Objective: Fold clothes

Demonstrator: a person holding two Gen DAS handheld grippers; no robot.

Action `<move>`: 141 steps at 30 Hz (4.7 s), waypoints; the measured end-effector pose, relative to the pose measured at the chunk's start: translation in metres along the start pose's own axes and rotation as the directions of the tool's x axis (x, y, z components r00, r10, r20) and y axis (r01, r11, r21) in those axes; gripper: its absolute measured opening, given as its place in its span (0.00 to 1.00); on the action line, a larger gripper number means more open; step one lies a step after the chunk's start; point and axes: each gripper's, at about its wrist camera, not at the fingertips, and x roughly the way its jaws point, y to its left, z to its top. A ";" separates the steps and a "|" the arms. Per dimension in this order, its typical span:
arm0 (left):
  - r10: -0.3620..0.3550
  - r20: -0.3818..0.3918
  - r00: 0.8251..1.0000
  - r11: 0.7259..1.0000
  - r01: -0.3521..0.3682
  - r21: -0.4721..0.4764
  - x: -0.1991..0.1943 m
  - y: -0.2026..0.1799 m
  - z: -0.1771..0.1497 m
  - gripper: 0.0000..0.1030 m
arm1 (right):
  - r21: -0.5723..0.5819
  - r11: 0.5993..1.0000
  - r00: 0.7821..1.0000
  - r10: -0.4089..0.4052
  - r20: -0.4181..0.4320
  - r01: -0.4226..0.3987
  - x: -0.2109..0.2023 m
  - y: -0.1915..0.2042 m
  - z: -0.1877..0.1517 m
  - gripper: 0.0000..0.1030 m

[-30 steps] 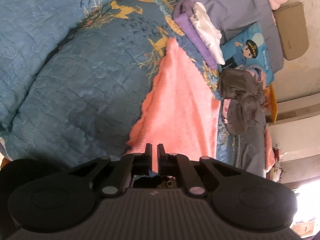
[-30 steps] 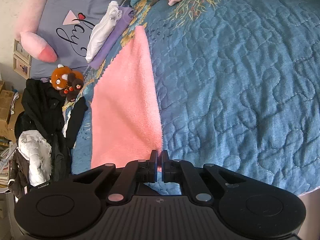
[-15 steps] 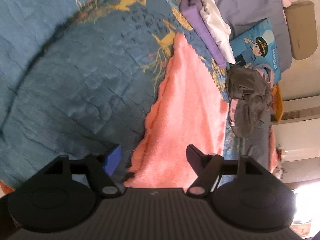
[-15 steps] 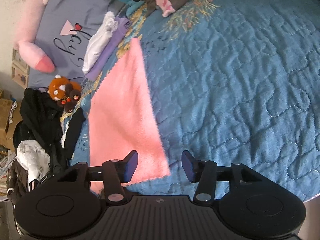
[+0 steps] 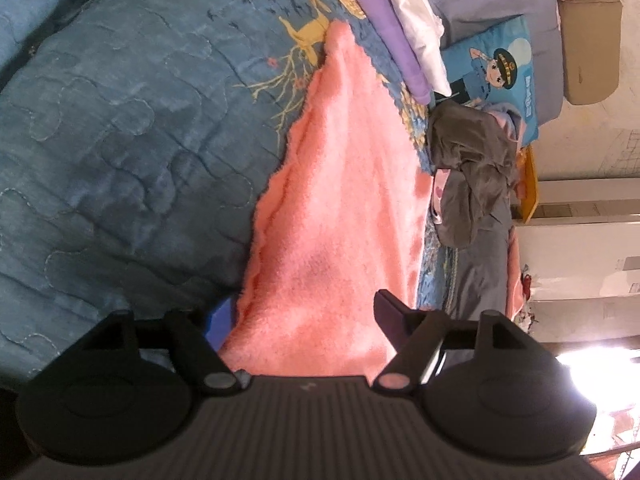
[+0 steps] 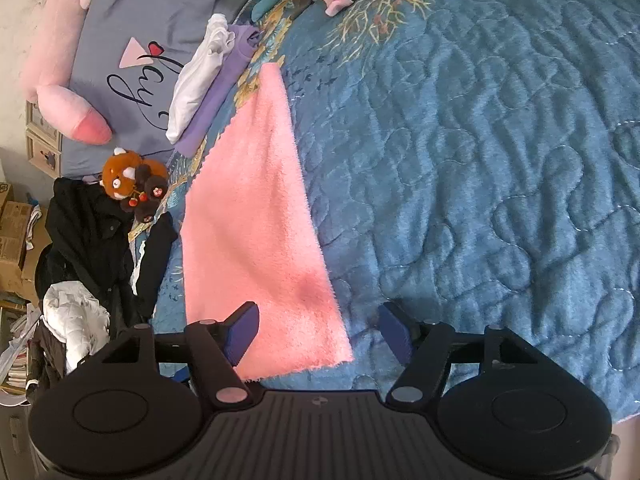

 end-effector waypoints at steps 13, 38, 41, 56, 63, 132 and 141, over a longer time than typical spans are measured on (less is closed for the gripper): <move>0.103 0.029 0.994 0.995 -0.103 -0.020 -0.002 -0.006 -0.009 0.07 | -0.025 0.999 1.000 -0.025 -0.005 0.025 0.004 0.002 -0.004 0.03; 0.032 0.189 0.981 0.998 -0.019 -0.066 -0.022 -0.089 0.113 0.07 | 0.236 0.957 0.984 0.155 0.083 -0.170 0.028 0.050 0.112 0.03; 0.074 0.170 0.983 0.995 -0.062 -0.073 0.003 -0.098 0.149 0.07 | 0.269 0.952 0.988 0.125 0.092 -0.146 0.046 0.055 0.139 0.03; 0.199 0.151 0.968 0.979 -0.191 -0.067 0.075 -0.110 0.230 0.29 | 0.356 0.932 0.992 0.022 0.124 -0.065 0.088 0.044 0.204 0.10; 0.162 0.291 0.943 0.983 -0.181 0.037 0.034 -0.136 0.215 0.59 | 0.242 0.967 0.971 0.028 0.236 -0.087 0.061 0.055 0.210 0.29; 0.307 0.280 0.910 0.948 -0.318 -0.007 0.028 -0.087 0.084 0.17 | -0.059 0.993 0.977 -0.090 0.192 0.103 0.016 0.042 0.077 0.37; 0.260 0.315 0.913 0.963 -0.269 -0.017 0.006 -0.086 0.068 0.64 | 0.213 0.975 0.984 0.030 0.178 -0.068 0.040 0.016 0.072 0.58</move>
